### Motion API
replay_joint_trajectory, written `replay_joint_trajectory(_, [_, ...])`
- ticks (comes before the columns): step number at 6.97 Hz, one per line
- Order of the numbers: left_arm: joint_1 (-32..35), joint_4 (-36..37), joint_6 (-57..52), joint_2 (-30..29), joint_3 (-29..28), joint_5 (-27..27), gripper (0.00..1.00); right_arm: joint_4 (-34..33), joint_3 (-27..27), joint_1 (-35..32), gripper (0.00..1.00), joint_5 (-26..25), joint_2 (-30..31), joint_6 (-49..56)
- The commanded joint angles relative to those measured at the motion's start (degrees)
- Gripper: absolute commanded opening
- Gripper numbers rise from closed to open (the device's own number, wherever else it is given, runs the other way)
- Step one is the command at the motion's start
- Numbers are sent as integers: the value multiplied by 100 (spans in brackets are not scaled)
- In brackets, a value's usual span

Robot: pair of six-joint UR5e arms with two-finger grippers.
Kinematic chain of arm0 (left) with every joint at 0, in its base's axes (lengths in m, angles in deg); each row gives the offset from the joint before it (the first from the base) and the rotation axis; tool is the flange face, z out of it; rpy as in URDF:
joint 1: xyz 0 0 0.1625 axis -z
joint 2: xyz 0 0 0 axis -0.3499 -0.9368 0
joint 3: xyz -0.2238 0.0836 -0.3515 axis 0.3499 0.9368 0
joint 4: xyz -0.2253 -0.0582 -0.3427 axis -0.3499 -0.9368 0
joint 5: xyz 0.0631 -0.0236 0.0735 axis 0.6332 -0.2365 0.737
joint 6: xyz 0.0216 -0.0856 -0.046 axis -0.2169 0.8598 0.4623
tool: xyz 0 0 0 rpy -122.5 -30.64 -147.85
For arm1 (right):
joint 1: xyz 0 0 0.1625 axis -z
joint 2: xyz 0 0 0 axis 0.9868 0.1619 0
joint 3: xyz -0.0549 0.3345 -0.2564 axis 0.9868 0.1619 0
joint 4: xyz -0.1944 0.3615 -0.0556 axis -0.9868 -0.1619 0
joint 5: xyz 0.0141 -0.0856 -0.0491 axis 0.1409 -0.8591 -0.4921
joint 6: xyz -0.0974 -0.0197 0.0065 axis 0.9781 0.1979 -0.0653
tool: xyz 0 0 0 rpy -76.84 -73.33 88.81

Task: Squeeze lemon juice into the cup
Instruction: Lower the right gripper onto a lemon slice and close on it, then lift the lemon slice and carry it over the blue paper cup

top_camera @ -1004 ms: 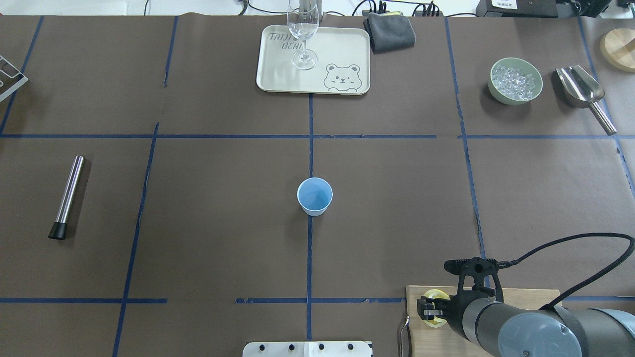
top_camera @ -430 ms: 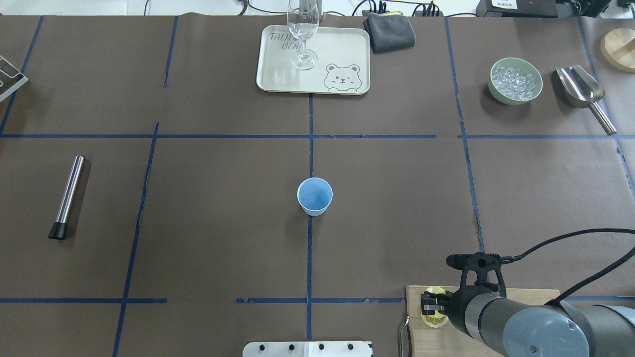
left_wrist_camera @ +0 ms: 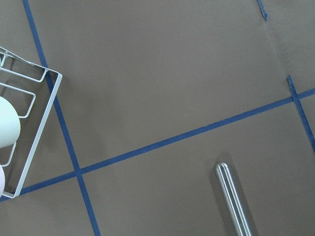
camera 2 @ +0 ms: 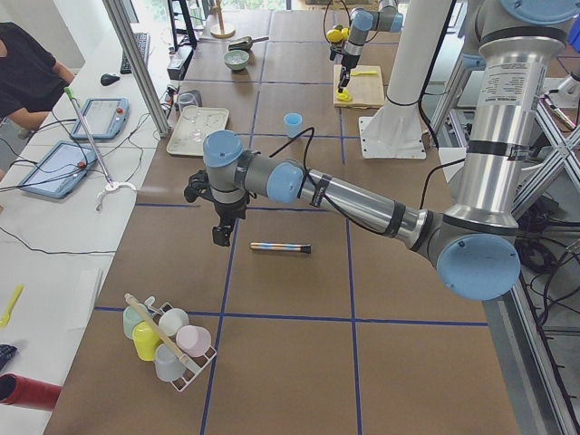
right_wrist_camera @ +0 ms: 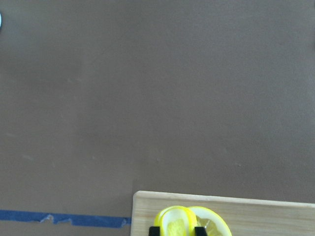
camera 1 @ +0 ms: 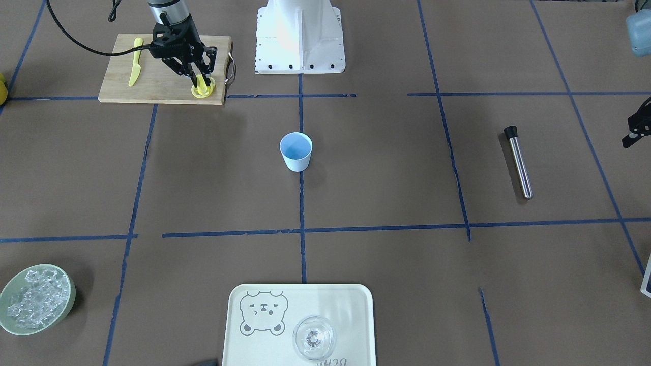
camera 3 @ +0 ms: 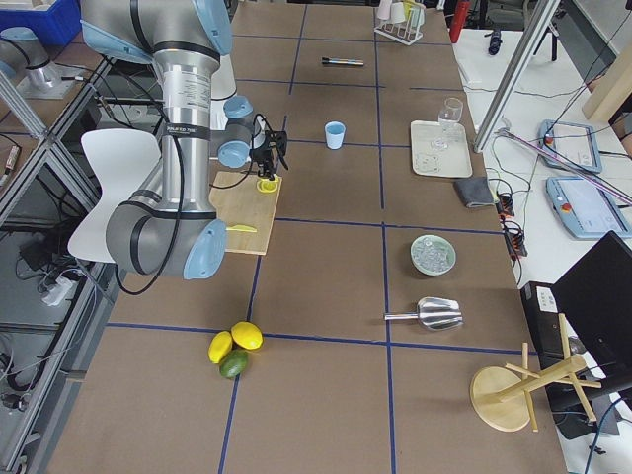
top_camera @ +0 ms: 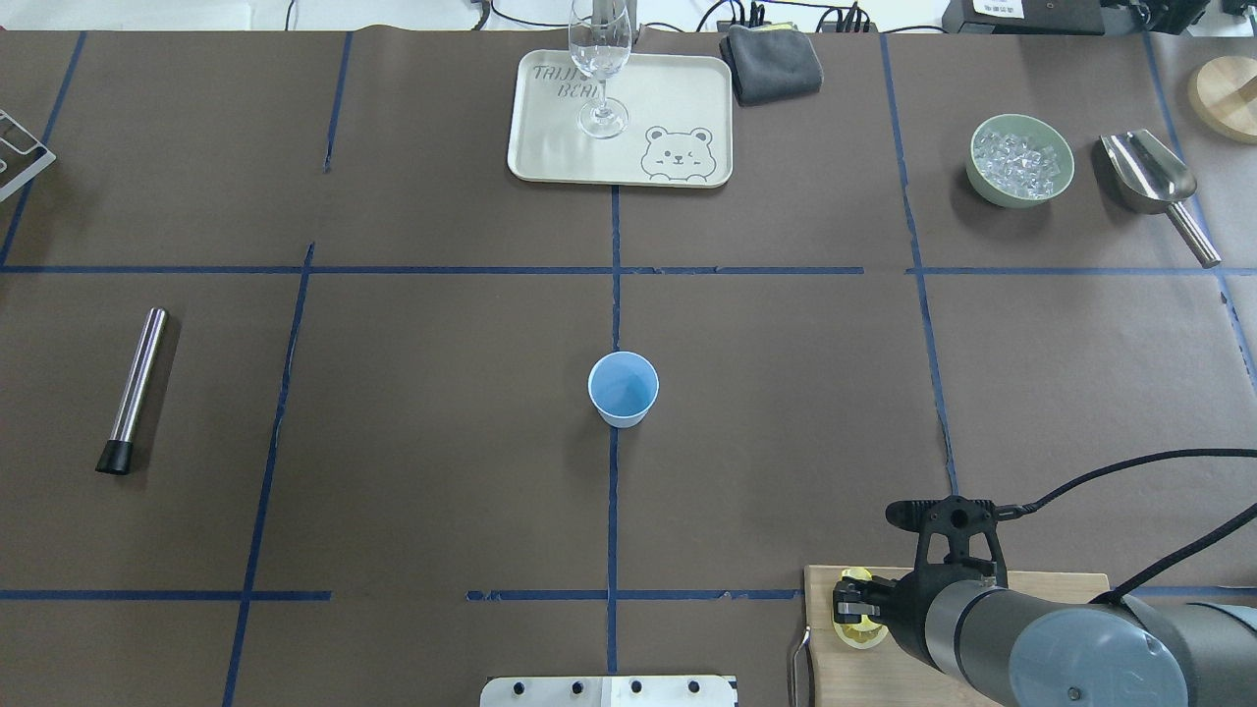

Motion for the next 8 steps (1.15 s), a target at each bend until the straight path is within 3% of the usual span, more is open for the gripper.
replay_joint_trajectory(1, [0, 0, 0, -6, 2, 0, 100, 0, -262, -98, 33, 119, 10, 0])
replay_joint_trajectory(2, [0, 0, 17, -6, 11, 0, 100, 0, -272, -255, 38, 293, -43, 0])
replay_joint_trajectory(5, [9, 0, 18, -14, 28, 0, 100, 0, -281, -792, 38, 961, -166, 0])
replay_joint_trajectory(7, [9, 0, 18, -15, 20, 0, 100, -9, -194, -863, 40, 1007, -508, 0])
replay_joint_trajectory(8, [9, 0, 18, -32, 11, 0, 100, -435, -150, -976, 40, 1033, -944, 9])
